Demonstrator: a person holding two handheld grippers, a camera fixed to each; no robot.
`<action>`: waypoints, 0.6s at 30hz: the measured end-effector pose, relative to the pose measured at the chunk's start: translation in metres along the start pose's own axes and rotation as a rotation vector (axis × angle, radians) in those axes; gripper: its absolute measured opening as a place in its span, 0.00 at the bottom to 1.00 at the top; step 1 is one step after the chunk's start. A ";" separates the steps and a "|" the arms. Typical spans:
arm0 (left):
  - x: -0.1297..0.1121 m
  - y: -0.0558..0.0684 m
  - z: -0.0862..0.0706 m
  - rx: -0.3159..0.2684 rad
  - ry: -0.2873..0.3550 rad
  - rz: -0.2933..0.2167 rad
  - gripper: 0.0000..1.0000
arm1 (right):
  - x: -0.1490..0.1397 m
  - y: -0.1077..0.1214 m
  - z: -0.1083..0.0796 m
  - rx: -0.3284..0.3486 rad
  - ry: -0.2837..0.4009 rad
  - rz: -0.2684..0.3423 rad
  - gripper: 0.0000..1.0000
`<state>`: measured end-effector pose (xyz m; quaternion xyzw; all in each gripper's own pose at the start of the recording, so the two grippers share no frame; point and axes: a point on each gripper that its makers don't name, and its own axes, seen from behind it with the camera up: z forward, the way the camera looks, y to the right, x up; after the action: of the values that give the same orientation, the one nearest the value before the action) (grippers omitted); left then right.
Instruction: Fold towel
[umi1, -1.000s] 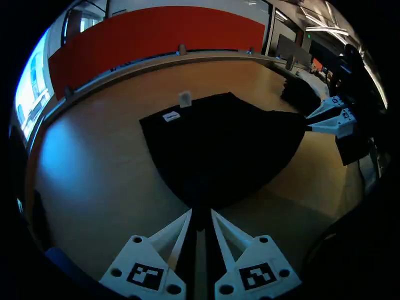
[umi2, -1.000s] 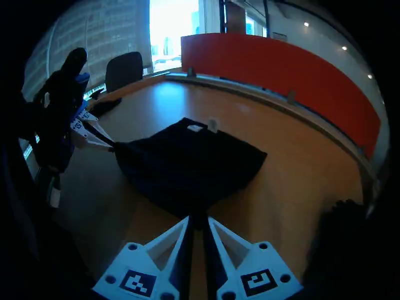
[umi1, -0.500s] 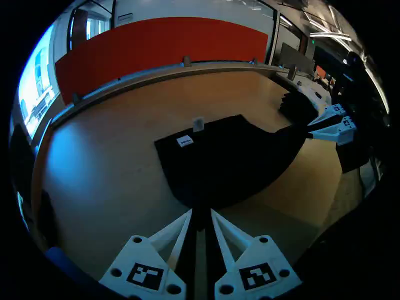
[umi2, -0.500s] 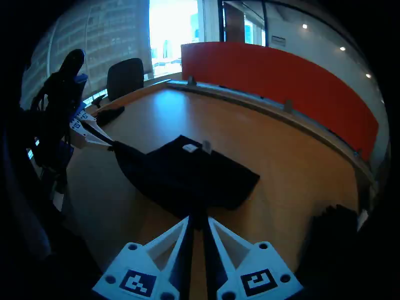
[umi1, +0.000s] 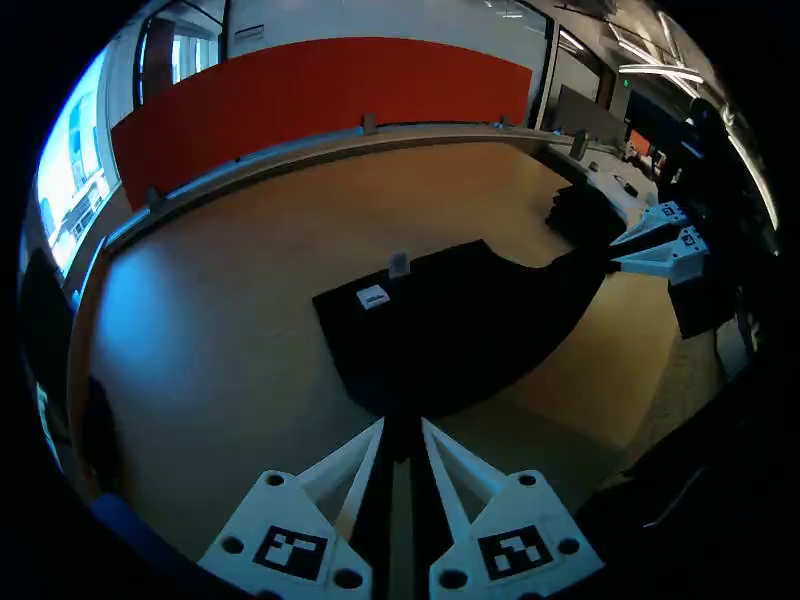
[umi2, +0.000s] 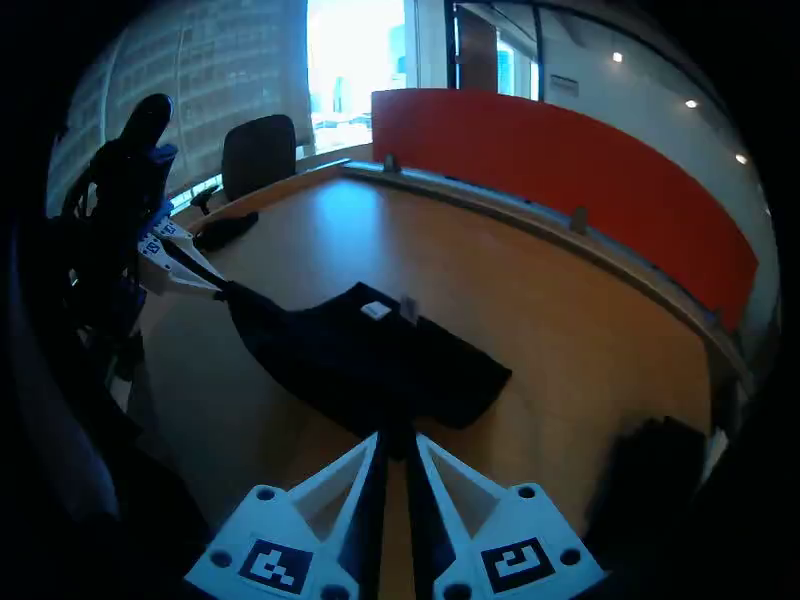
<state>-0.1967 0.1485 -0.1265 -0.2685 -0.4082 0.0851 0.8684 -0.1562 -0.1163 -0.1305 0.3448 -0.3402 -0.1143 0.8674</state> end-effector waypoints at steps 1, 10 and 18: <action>-0.001 0.001 -0.001 0.000 -0.002 0.000 0.10 | 0.000 -0.001 -0.001 0.001 0.000 -0.002 0.11; -0.001 0.005 -0.011 -0.004 -0.004 0.002 0.10 | 0.006 -0.004 -0.012 0.008 0.002 -0.007 0.12; 0.002 0.008 -0.016 -0.013 -0.003 0.000 0.10 | 0.007 -0.005 -0.017 0.011 -0.001 -0.015 0.12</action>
<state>-0.1825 0.1498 -0.1382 -0.2740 -0.4100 0.0828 0.8660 -0.1393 -0.1145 -0.1392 0.3520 -0.3388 -0.1190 0.8644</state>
